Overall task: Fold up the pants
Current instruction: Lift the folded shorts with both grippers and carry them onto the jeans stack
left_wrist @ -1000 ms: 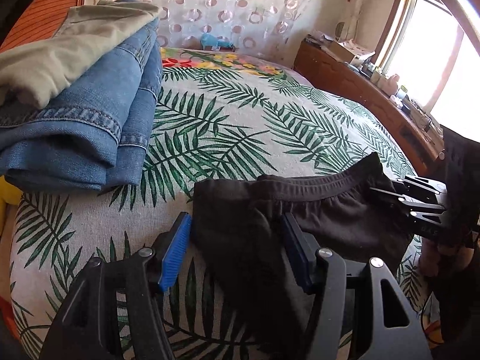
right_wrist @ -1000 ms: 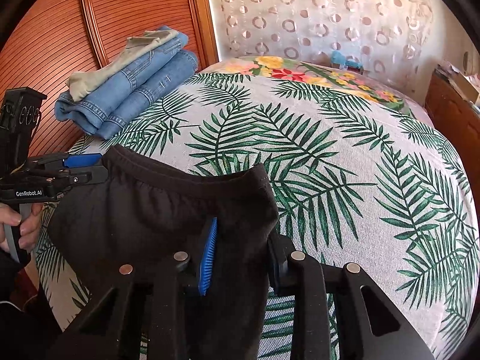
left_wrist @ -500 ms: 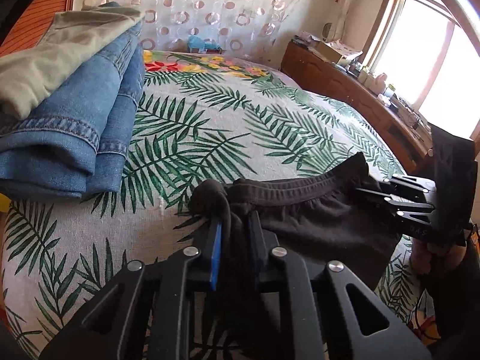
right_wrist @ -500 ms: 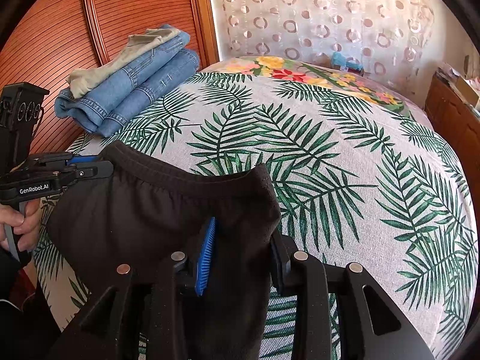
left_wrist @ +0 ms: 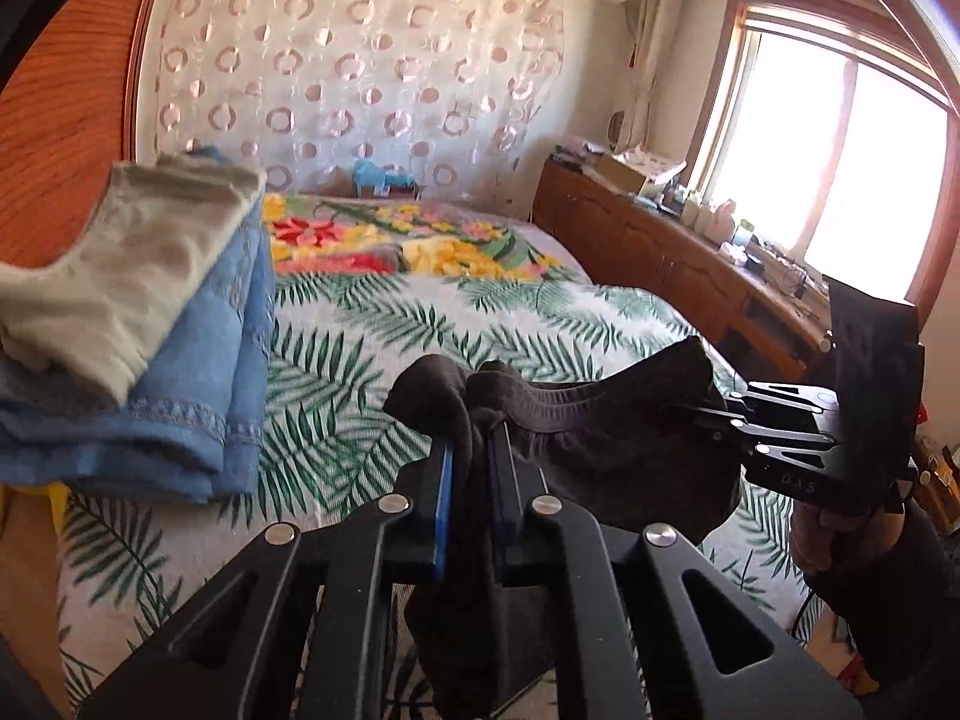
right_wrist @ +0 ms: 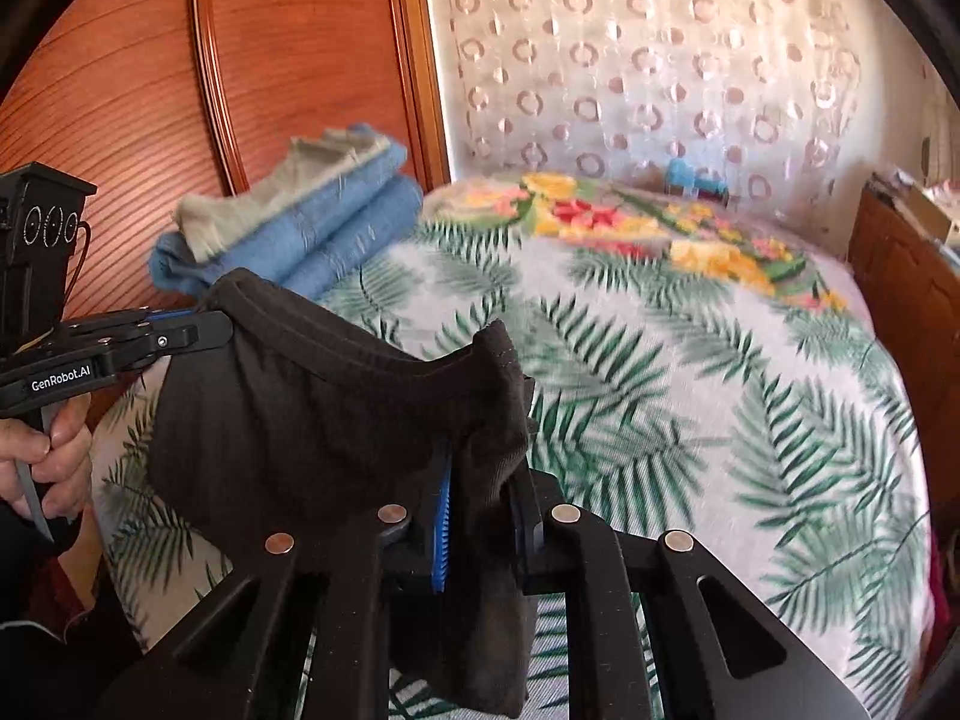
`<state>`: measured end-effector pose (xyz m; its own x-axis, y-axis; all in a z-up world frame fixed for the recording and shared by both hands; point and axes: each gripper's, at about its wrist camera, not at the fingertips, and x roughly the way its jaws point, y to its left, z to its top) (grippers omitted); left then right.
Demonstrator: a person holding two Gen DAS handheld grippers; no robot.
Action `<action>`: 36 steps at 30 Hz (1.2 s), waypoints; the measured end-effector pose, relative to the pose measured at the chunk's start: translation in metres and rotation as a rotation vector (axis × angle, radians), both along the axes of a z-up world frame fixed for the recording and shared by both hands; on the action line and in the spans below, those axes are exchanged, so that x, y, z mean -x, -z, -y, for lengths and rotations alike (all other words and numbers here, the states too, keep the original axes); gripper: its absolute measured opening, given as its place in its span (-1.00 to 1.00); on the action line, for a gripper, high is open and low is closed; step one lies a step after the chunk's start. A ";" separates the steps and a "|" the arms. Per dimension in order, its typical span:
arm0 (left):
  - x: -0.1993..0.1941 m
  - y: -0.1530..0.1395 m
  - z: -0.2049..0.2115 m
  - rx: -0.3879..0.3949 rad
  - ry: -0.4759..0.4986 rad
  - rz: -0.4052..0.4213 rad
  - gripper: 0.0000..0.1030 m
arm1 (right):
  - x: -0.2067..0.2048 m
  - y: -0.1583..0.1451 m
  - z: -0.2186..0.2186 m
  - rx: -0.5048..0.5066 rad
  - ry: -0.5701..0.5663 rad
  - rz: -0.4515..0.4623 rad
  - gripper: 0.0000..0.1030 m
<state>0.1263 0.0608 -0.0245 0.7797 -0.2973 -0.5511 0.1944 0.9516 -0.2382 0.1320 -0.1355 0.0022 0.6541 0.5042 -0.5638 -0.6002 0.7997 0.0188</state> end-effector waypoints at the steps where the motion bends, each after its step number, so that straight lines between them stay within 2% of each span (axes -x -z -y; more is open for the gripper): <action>1: -0.001 -0.003 -0.001 -0.001 0.000 0.009 -0.79 | 0.001 -0.005 0.000 -0.002 0.000 0.013 -0.71; 9: -0.014 -0.032 -0.011 -0.029 -0.023 0.096 -0.79 | -0.007 -0.042 -0.001 -0.029 -0.013 0.097 -0.71; 20: -0.026 -0.048 -0.044 -0.043 -0.100 0.145 -0.79 | -0.037 -0.058 -0.025 -0.029 -0.092 0.175 -0.71; 30: -0.037 -0.068 -0.096 -0.065 -0.215 0.209 -0.79 | -0.097 -0.086 -0.087 -0.019 -0.211 0.275 -0.71; 36: -0.040 -0.067 -0.131 -0.051 -0.298 0.221 -0.79 | -0.138 -0.093 -0.136 0.007 -0.277 0.314 -0.71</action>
<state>0.1663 0.1918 0.0424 0.9296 -0.0158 -0.3682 -0.0514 0.9838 -0.1720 0.2701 0.0004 0.0955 0.6352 0.6819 -0.3627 -0.7681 0.6070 -0.2039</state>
